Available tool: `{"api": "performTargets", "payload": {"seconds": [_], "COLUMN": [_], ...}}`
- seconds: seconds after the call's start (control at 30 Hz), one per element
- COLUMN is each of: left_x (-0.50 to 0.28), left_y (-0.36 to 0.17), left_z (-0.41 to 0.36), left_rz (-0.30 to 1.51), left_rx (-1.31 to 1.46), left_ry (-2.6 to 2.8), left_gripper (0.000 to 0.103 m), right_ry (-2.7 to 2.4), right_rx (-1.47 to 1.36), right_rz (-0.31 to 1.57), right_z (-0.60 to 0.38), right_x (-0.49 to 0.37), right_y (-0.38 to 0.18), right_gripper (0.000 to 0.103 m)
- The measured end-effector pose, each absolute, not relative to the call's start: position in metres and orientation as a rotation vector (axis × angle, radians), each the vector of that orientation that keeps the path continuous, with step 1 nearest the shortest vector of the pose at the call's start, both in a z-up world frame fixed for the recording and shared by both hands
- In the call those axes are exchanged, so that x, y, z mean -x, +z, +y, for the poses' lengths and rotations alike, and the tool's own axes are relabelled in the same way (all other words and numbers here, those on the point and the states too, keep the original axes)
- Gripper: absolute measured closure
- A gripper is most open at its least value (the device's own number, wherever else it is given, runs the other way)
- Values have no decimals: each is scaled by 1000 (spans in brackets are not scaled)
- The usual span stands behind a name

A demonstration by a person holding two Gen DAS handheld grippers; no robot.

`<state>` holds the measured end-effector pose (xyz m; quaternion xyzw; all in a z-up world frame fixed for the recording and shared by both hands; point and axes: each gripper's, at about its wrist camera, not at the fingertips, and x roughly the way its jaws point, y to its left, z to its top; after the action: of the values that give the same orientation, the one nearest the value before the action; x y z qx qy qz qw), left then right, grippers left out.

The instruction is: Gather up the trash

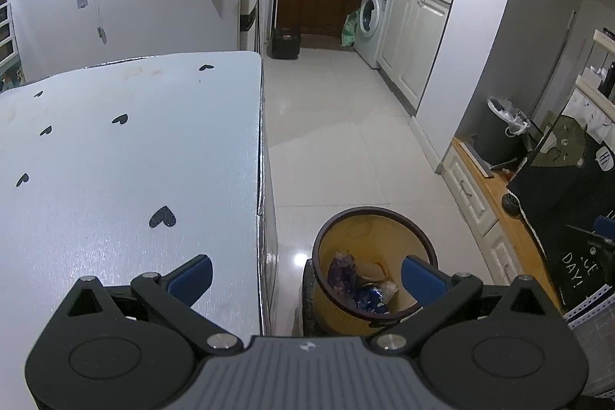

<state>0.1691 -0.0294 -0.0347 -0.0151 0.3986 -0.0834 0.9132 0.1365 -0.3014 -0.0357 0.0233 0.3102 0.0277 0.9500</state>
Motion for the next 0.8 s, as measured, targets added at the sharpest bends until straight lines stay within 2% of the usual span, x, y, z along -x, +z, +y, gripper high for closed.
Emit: {"api": "performTargets", "payload": {"seconds": [0.8], "left_x": [-150], "left_y": [-47], "left_z": [-31], "left_rz": [803], "left_rx": [22], "left_ry": [-172], "left_gripper": [0], "right_ry": [57], "right_rx": [-5], "right_rz": [602], "right_z": [-283], "right_x": [-122], "right_y": [-49], "right_gripper": [0]}}
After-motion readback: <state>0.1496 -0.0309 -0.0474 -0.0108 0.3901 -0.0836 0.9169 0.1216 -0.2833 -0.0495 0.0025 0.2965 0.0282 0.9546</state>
